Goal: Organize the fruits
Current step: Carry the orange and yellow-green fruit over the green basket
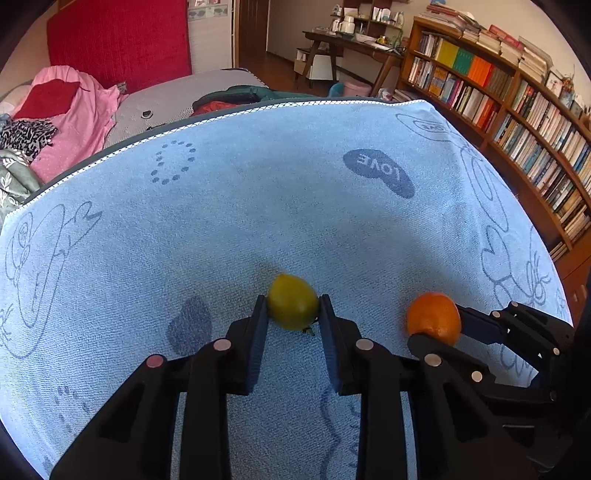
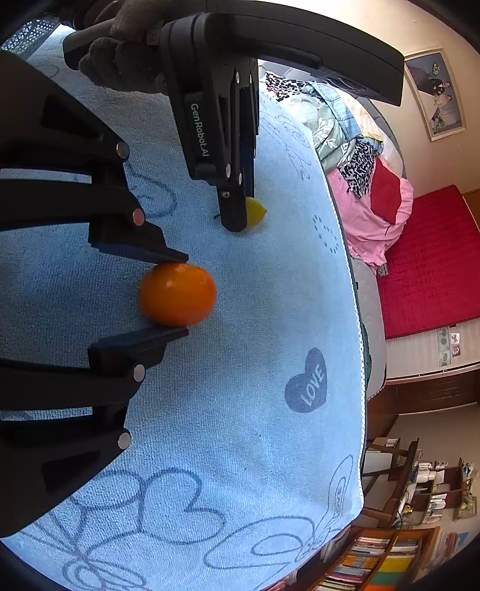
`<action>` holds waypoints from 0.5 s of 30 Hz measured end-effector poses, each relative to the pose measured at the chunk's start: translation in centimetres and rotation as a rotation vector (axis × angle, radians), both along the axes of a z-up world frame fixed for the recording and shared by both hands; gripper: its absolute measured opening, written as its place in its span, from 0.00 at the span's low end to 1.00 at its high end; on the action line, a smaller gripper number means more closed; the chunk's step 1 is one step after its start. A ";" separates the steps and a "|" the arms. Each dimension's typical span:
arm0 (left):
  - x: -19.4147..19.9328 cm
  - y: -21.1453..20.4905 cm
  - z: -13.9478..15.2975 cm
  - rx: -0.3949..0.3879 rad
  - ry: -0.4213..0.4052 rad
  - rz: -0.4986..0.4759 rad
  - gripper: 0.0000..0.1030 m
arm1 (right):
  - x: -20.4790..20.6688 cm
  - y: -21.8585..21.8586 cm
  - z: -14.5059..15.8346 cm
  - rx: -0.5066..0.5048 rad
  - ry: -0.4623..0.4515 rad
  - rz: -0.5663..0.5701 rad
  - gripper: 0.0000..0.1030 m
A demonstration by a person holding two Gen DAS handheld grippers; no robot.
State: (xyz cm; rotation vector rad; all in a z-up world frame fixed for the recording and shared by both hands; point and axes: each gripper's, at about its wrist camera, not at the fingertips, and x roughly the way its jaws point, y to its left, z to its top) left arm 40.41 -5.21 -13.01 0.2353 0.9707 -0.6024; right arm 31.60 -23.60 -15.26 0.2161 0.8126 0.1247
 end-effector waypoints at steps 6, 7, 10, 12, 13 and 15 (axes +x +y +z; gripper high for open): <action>-1.4 1.9 1.4 0.006 -0.020 0.029 0.27 | -0.5 0.3 0.5 0.029 0.002 0.017 0.33; -1.8 2.2 1.7 0.011 -0.029 0.031 0.27 | -0.7 0.4 0.6 0.036 0.000 0.020 0.33; -3.2 3.5 3.0 0.017 -0.062 0.047 0.27 | -1.5 0.9 1.4 0.049 -0.014 0.037 0.33; -4.1 4.7 3.9 0.014 -0.076 0.061 0.27 | -2.2 1.4 2.0 0.056 -0.026 0.051 0.33; -4.6 5.2 4.3 0.014 -0.083 0.068 0.27 | -2.6 1.6 2.4 0.060 -0.032 0.059 0.33; -5.7 6.2 5.3 0.011 -0.109 0.078 0.27 | -3.4 2.2 3.1 0.069 -0.045 0.075 0.33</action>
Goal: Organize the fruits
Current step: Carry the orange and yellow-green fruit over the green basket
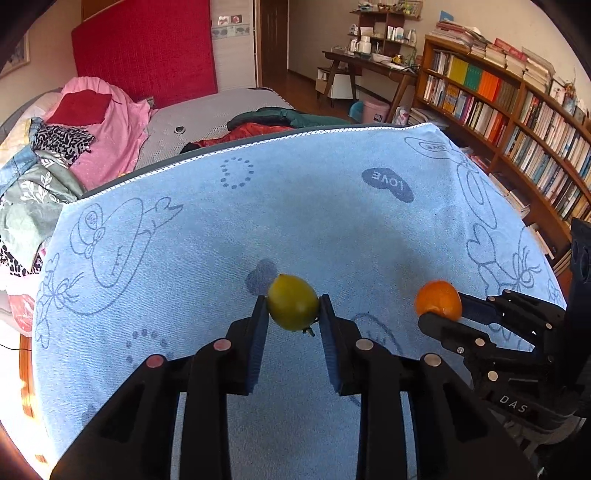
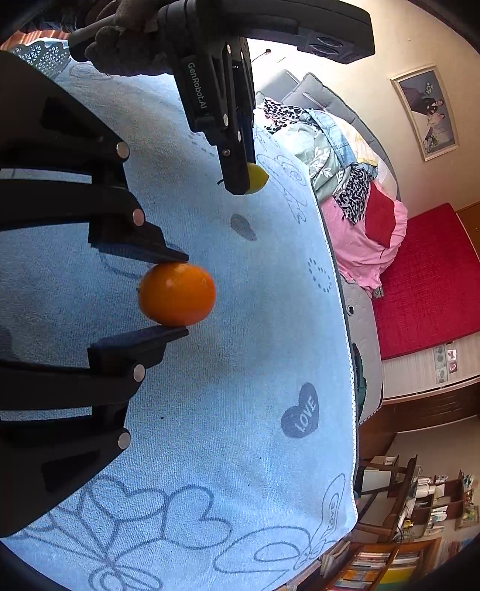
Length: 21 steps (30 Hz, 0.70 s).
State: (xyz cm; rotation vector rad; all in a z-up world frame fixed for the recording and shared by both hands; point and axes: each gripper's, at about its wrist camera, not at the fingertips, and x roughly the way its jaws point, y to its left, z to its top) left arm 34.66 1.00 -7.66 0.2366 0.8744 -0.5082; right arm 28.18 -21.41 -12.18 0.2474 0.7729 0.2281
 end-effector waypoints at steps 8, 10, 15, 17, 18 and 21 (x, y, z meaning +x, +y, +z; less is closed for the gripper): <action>-5.5 3.8 3.6 -0.020 -0.062 0.058 0.27 | -3.9 2.6 3.1 0.036 -0.054 0.071 0.33; -7.0 4.7 4.1 -0.003 -0.080 0.086 0.27 | -5.0 3.3 3.8 0.047 -0.065 0.091 0.33; -11.1 7.0 5.3 0.007 -0.102 0.126 0.27 | -8.0 5.3 5.0 0.055 -0.087 0.147 0.33; -12.7 8.1 5.6 -0.002 -0.107 0.140 0.27 | -9.0 6.2 5.3 0.065 -0.087 0.172 0.33; -13.6 8.6 5.7 -0.008 -0.109 0.147 0.27 | -9.5 6.6 5.4 0.067 -0.087 0.183 0.33; -16.1 10.0 5.7 -0.015 -0.109 0.161 0.27 | -10.9 8.0 5.5 0.069 -0.085 0.215 0.33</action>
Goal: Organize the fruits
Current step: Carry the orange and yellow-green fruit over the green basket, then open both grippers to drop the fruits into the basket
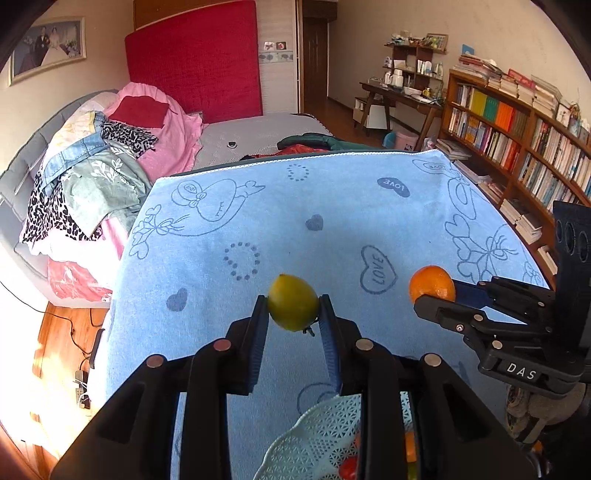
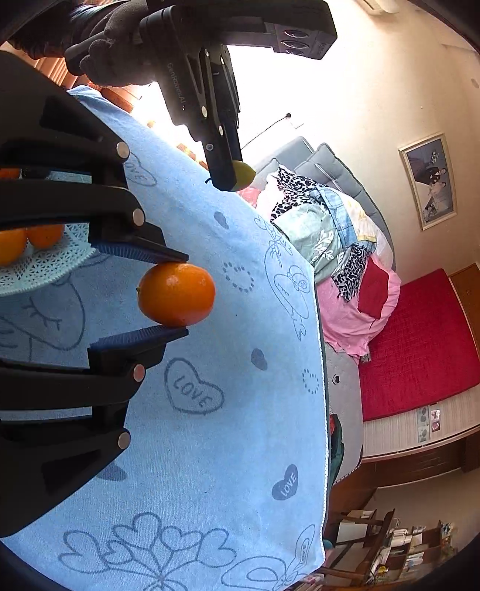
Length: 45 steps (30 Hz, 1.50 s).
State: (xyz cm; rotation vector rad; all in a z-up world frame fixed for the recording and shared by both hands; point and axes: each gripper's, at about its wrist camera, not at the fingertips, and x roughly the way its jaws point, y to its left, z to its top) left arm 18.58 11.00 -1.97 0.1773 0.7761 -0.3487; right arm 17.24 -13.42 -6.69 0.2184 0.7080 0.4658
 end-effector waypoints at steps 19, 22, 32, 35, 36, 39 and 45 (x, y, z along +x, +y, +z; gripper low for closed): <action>-9.2 4.9 -3.5 -0.020 0.027 0.075 0.27 | -3.9 6.1 -2.3 -0.027 0.075 0.139 0.33; -9.8 4.4 -4.3 -0.025 0.036 0.055 0.27 | -4.0 6.5 -2.6 -0.035 0.084 0.150 0.33; -10.2 3.2 -7.3 -0.017 0.091 0.016 0.27 | -3.7 7.1 -3.5 -0.046 0.108 0.165 0.33; -10.1 3.3 -7.2 -0.019 0.094 0.011 0.28 | -3.7 7.3 -3.6 -0.048 0.111 0.170 0.33; -10.1 3.4 -7.2 -0.020 0.089 0.013 0.29 | -3.7 7.3 -3.6 -0.049 0.112 0.170 0.33; -10.2 4.1 -6.5 -0.026 0.072 0.028 0.32 | -3.6 7.3 -3.7 -0.050 0.115 0.172 0.33; -10.5 5.3 -5.8 -0.039 0.059 0.056 0.37 | -3.5 7.6 -4.0 -0.067 0.124 0.181 0.33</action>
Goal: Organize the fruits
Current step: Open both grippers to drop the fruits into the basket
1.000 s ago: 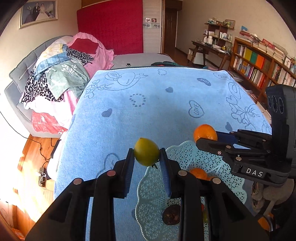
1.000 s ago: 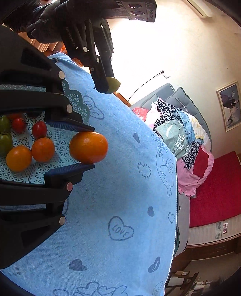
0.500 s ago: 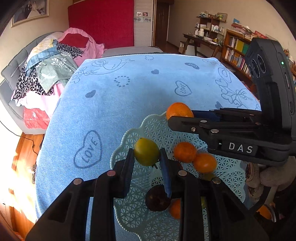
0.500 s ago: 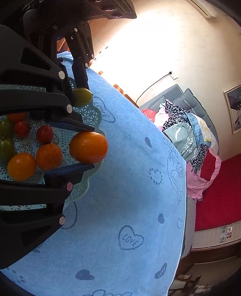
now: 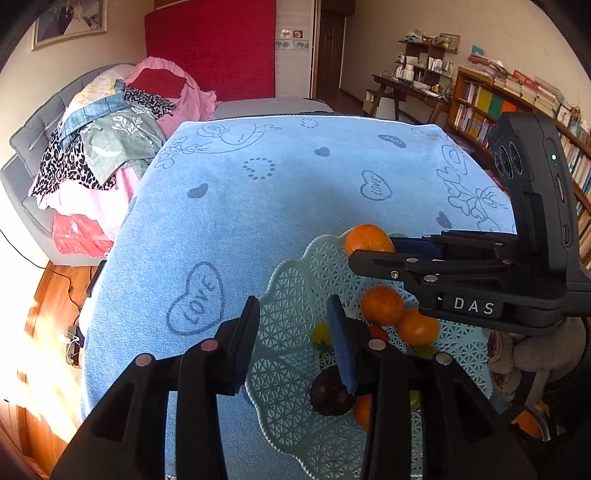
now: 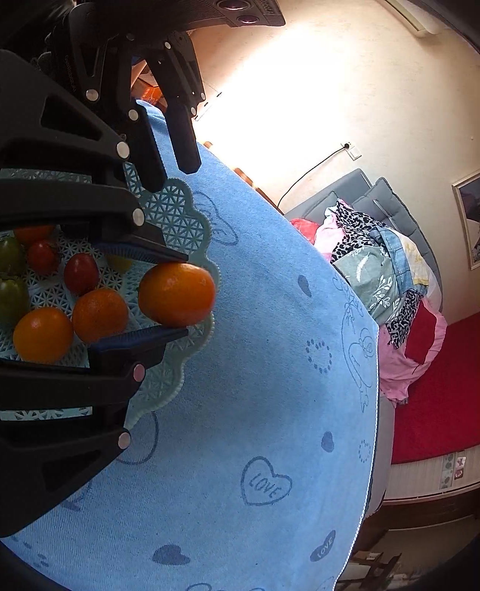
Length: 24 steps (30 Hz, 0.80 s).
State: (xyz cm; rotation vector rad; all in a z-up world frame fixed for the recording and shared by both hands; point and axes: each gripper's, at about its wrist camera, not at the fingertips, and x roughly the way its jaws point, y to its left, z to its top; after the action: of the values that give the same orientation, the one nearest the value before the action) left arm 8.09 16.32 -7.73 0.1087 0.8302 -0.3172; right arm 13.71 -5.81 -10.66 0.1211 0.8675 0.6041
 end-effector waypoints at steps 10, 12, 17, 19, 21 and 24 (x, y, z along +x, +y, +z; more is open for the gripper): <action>-0.3 0.6 -0.1 -0.008 0.000 0.021 0.44 | 0.1 0.7 -0.3 -0.032 0.013 0.016 0.34; -0.3 0.7 -0.1 -0.011 0.001 0.026 0.44 | 0.2 0.8 -0.4 -0.030 0.028 0.021 0.34; -0.4 1.1 -0.1 -0.013 0.005 0.036 0.45 | 0.4 0.1 -0.4 0.011 0.048 0.009 0.44; -0.5 1.2 -0.1 -0.015 0.005 0.039 0.45 | 0.4 0.0 -0.3 0.013 0.043 0.004 0.44; -0.7 1.2 -0.2 -0.014 0.004 0.040 0.46 | 0.3 -0.1 -0.2 0.012 0.039 0.001 0.44; -0.8 1.3 -0.2 -0.013 0.002 0.044 0.46 | 0.0 -0.1 -0.1 0.013 0.037 -0.001 0.44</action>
State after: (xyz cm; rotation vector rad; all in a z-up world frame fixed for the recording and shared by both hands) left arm 7.31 17.62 -7.89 0.0779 0.8308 -0.2814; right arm 13.69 -5.94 -10.79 0.1450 0.8992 0.6088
